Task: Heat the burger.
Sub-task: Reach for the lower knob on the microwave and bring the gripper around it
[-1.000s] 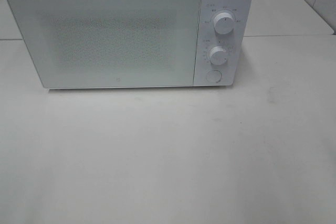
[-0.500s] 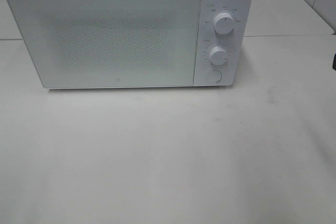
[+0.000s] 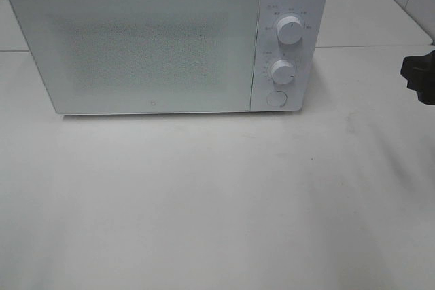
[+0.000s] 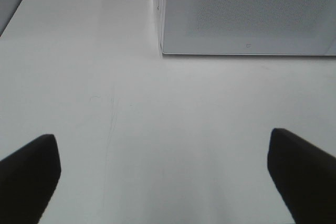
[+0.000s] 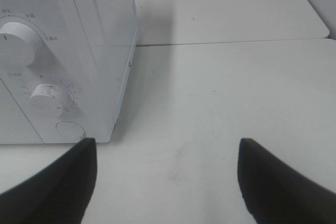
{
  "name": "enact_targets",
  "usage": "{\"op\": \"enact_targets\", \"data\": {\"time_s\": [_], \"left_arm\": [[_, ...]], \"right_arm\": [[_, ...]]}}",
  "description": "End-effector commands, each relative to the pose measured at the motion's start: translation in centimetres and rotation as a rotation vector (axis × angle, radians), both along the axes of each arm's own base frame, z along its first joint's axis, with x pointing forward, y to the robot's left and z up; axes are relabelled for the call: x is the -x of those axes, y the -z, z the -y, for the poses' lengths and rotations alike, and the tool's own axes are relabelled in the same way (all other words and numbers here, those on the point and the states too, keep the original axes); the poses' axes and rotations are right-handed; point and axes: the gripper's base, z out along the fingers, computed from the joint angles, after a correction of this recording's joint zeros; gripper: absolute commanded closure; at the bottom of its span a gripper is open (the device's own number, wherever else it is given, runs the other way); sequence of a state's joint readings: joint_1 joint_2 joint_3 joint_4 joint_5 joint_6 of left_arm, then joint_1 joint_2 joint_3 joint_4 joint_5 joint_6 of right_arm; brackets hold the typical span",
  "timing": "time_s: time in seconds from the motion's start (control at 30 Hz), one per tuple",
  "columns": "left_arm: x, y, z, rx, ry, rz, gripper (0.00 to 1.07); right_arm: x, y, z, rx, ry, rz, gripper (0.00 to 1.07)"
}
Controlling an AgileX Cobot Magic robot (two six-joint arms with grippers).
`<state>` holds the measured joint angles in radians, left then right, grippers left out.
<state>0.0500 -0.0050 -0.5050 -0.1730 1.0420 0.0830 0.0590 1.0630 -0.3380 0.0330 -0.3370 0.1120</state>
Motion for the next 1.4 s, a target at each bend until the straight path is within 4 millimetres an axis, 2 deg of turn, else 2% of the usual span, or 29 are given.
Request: {"op": "enact_targets", "data": {"time_s": [0.03,0.3,0.47,0.63,0.83,1.0,1.17,1.4], "left_arm": [[0.3,0.0,0.1,0.012,0.001,0.033,0.06],[0.3,0.0,0.1,0.012,0.001,0.033,0.06],[0.3,0.0,0.1,0.012,0.001,0.033,0.06],[0.3,0.0,0.1,0.012,0.001,0.033,0.06],[0.3,0.0,0.1,0.012,0.001,0.033,0.06],[0.3,0.0,0.1,0.012,0.001,0.033,0.06],[0.3,0.0,0.1,0.011,0.0,0.033,0.06],[0.3,0.0,0.1,0.011,0.001,0.033,0.06]], "right_arm": [[-0.6,1.2,0.1,0.009,0.007,0.051,0.35],[-1.5,3.4,0.3,0.034,0.027,0.06,0.35],[-1.4,4.5,-0.5,0.058,0.019,0.065,0.35],[-1.8,6.2,-2.7,0.137,-0.013,0.069,0.35],[-1.7,6.8,-4.0,0.149,-0.002,0.083,0.35],[-1.3,7.6,-6.2,0.163,-0.025,0.109,0.35],[-1.0,7.8,-7.3,0.151,-0.005,0.112,0.35],[-1.8,7.6,-9.3,0.161,0.012,0.146,0.35]]}}
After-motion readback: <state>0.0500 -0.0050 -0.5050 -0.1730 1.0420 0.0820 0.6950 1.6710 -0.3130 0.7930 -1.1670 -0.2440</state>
